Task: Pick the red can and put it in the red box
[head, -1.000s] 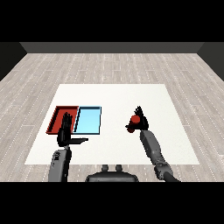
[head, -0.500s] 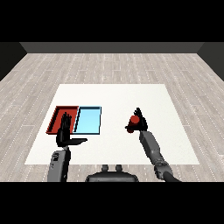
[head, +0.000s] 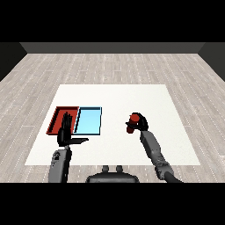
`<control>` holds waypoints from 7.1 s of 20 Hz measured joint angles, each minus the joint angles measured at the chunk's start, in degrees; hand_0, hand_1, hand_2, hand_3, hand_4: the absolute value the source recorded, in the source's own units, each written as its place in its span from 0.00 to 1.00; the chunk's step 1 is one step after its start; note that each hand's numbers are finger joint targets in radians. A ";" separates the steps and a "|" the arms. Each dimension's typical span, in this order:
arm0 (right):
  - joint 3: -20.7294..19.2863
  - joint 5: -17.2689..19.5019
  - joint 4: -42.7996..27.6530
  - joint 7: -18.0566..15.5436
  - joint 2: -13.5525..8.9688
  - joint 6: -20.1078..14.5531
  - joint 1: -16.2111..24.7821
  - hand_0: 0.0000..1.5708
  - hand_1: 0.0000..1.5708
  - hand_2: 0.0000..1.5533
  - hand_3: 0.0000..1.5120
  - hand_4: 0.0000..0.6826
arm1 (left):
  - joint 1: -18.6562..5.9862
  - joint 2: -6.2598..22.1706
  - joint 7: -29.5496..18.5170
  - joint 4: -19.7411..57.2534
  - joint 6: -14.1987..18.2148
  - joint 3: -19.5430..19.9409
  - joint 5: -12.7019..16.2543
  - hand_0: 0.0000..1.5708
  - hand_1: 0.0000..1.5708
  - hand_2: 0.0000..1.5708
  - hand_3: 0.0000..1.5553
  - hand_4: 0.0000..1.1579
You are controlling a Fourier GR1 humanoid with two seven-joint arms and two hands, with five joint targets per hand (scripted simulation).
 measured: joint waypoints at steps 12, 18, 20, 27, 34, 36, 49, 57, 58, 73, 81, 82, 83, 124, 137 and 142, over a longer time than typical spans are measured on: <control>2.76 2.46 -11.19 2.90 -0.67 -2.81 3.43 0.92 0.92 0.93 0.93 0.96 | 1.35 0.01 0.41 -1.14 -1.10 -1.19 -0.15 0.00 0.00 0.00 0.00 0.00; 5.18 2.54 -20.66 5.23 1.08 -4.50 6.57 0.92 0.92 0.93 0.93 0.95 | -0.74 -0.05 2.05 0.30 -0.30 -2.66 -2.36 0.00 0.00 0.00 0.00 0.00; 5.84 2.69 -23.50 6.09 1.42 -4.83 7.51 0.92 0.92 0.93 0.94 0.95 | -0.47 -0.53 2.79 -0.61 -0.49 -4.32 -3.18 0.00 0.00 0.00 0.00 0.00; 6.42 1.95 -30.02 9.69 1.61 -5.71 7.90 0.91 0.91 0.93 0.94 0.97 | -4.41 -2.18 7.12 1.18 2.88 -12.39 -3.03 0.00 0.00 0.00 0.00 0.00; 14.47 0.17 -33.19 10.00 2.88 -12.56 8.32 0.90 0.90 0.92 0.94 0.96 | -6.94 -2.49 7.76 3.52 8.70 -19.82 -1.39 0.00 0.00 0.00 0.00 0.00; 16.79 -0.58 -33.63 9.77 2.99 -14.64 8.06 0.90 0.90 0.92 0.93 0.94 | -7.69 -2.52 9.65 2.70 9.66 -21.35 -1.08 0.00 0.00 0.00 0.00 0.00; 27.49 -3.42 -39.24 11.97 3.16 -22.26 6.43 0.89 0.89 0.92 0.93 0.90 | -14.88 -2.56 9.58 9.57 16.97 -29.28 1.81 0.00 0.00 0.00 0.00 0.00; 32.13 -5.41 -40.01 10.88 3.15 -24.20 6.59 0.91 0.91 0.93 0.93 0.88 | -18.74 -2.53 10.09 14.65 19.11 -30.48 2.38 0.00 0.00 0.00 0.00 0.00; 33.15 -5.66 -39.75 10.70 3.15 -25.09 6.14 0.91 0.91 0.92 0.92 0.88 | -18.48 -2.53 10.10 14.59 18.59 -30.12 1.94 0.00 0.00 0.00 0.00 0.00; 38.95 -10.16 -40.30 9.61 2.45 -29.86 3.25 0.95 0.95 0.94 0.93 0.74 | -23.90 -1.23 10.14 18.29 23.62 -33.08 5.06 0.00 0.00 0.00 0.00 0.37; 38.71 -11.25 -39.43 8.39 2.06 -29.09 2.62 0.94 0.94 0.93 0.92 0.78 | -25.16 -0.69 10.94 18.95 29.54 -34.68 5.32 1.00 1.00 0.98 0.94 0.84; 38.32 -11.33 -39.33 8.51 2.02 -28.84 2.39 0.93 0.93 0.93 0.92 0.81 | -25.77 -0.66 10.89 19.36 29.98 -34.79 5.63 1.00 1.00 0.98 0.94 0.88; 38.28 -10.79 -40.74 8.96 1.74 -28.75 3.49 0.93 0.93 0.93 0.92 0.82 | -25.76 -0.93 11.54 19.18 29.78 -34.79 5.24 1.00 1.00 0.98 0.93 0.86; 29.49 -3.18 -54.67 16.04 -0.14 -25.00 4.52 0.00 0.00 0.00 0.00 0.00 | -21.81 -2.17 9.52 18.46 32.51 -33.93 4.16 1.00 1.00 1.00 0.96 0.97; 16.30 -7.57 -67.50 16.86 -7.46 -19.82 16.59 0.00 0.00 0.00 0.00 0.00 | -19.27 4.15 12.61 11.87 29.43 -27.14 1.54 1.00 1.00 1.00 0.94 0.96; 11.84 -9.23 -62.02 12.31 -9.72 -15.10 21.17 0.00 0.00 0.00 0.00 0.00 | -19.07 9.43 16.27 8.44 29.44 -24.03 -0.83 1.00 1.00 0.99 0.91 0.97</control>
